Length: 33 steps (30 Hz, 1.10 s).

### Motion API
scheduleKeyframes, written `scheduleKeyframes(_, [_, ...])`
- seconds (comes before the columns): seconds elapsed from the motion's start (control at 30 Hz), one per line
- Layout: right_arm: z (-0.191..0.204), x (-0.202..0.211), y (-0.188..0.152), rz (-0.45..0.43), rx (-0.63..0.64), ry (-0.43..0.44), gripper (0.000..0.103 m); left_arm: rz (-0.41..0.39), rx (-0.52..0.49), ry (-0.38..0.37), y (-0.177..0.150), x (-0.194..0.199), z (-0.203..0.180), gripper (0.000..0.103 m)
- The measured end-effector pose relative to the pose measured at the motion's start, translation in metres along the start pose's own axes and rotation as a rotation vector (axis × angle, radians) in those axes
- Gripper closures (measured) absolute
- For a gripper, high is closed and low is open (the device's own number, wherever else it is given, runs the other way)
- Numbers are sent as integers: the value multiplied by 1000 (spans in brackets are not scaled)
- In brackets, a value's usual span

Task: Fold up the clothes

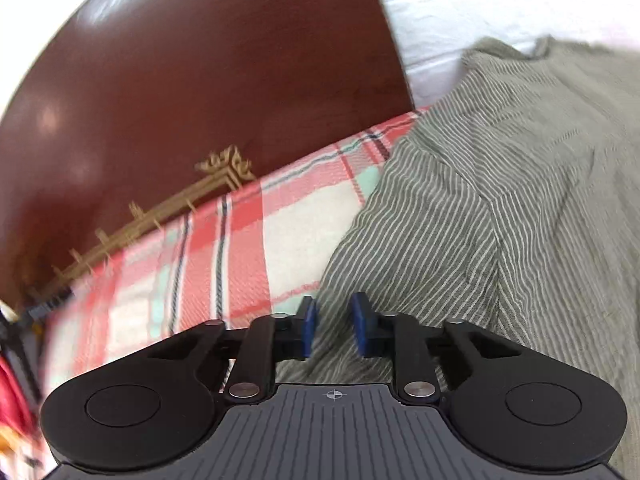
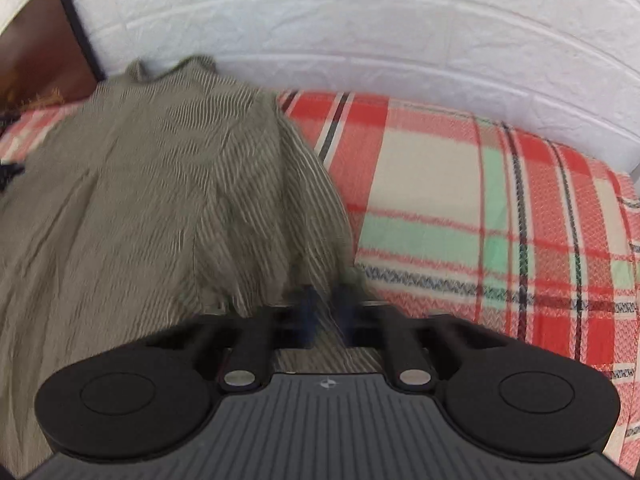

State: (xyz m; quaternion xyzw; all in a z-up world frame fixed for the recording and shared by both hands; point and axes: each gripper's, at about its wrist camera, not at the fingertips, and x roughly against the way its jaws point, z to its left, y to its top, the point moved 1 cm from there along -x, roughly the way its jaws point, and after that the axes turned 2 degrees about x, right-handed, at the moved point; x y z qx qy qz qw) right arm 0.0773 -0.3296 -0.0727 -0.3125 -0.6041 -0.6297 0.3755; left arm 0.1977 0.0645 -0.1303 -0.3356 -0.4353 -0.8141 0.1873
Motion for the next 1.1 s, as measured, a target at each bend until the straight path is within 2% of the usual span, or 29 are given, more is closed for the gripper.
scheduleKeyframes(0.07, [-6,2,0,-27,-38,-4,101,7,10,51,0,-5,2,103])
scheduleKeyframes(0.13, [-18,2,-1,-50,-93,-73,101,24,30,96,-1,-10,6,103])
scheduleKeyframes(0.2, [-27,0,-2,-64,-152,-82,101,47,56,138,-2,-16,12,103])
scheduleKeyframes(0.3, [-19,-3,-1,-65,-132,-116,99,67,94,182,-1,-20,19,103])
scheduleKeyframes(0.33, [-16,-1,-1,-66,-110,-132,90,71,113,182,-1,-18,22,98])
scheduleKeyframes(0.37, [-14,2,-2,-67,-100,-149,81,72,128,183,-1,-15,25,88])
scheduleKeyframes(0.4, [-14,8,-4,-87,-105,-161,61,73,142,185,-1,-11,28,77])
scheduleKeyframes(0.43, [-13,14,-6,-106,-110,-172,48,71,155,188,-2,-6,31,74])
scheduleKeyframes(0.47, [-12,21,-8,-126,-119,-180,47,61,165,186,-3,2,34,65])
scheduleKeyframes(0.5, [-11,30,-11,-150,-143,-167,47,51,179,174,-5,10,38,54])
scheduleKeyframes(0.57, [-5,44,-19,-179,-211,-96,46,30,206,151,-8,27,44,44])
scheduleKeyframes(0.63, [3,55,-28,-201,-280,-3,46,14,242,118,-11,44,52,43])
scheduleKeyframes(0.77, [18,76,-46,-241,-422,184,46,30,418,-93,-22,69,68,42])
scheduleKeyframes(0.83, [17,71,-57,-234,-546,276,46,43,508,-204,-31,77,70,40])
scheduleKeyframes(0.9, [11,59,-68,-212,-677,332,46,61,581,-293,-40,77,67,40])
scheduleKeyframes(1.0, [2,41,-79,-194,-805,358,45,93,609,-334,-47,69,51,40])
scheduleKeyframes(1.1, [-1,27,-86,-193,-882,390,46,99,603,-311,-47,60,38,39])
